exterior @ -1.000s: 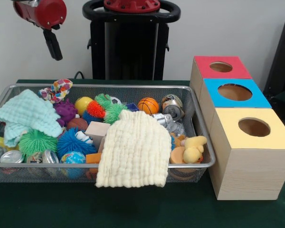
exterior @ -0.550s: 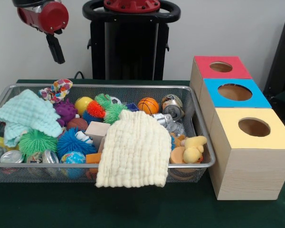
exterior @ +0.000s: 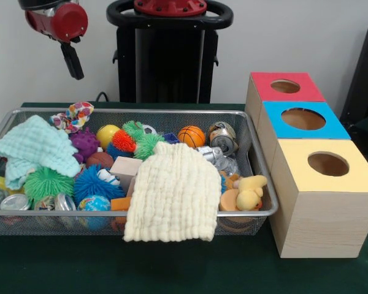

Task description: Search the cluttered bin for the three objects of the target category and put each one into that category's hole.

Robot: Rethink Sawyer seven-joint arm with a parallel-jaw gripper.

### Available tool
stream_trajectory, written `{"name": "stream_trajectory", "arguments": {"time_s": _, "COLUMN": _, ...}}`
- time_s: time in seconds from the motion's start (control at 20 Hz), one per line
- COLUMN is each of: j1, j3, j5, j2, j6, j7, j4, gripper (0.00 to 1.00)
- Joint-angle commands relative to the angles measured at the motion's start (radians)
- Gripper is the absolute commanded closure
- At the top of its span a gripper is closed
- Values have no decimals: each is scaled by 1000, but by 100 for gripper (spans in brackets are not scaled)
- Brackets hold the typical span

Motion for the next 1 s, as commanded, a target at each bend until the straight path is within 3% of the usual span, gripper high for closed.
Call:
{"name": "stream_trajectory", "arguments": {"time_s": 0.05, "j1": -50, "j3": 132, "j5": -62, "j2": -25, "j6": -72, "j7": -220, "j4": 138, "gripper": 100}}
{"name": "stream_trajectory", "arguments": {"time_s": 1.0, "j1": -127, "j3": 205, "j5": -148, "j2": 13, "j6": -72, "j7": -208, "j4": 130, "gripper": 100}}
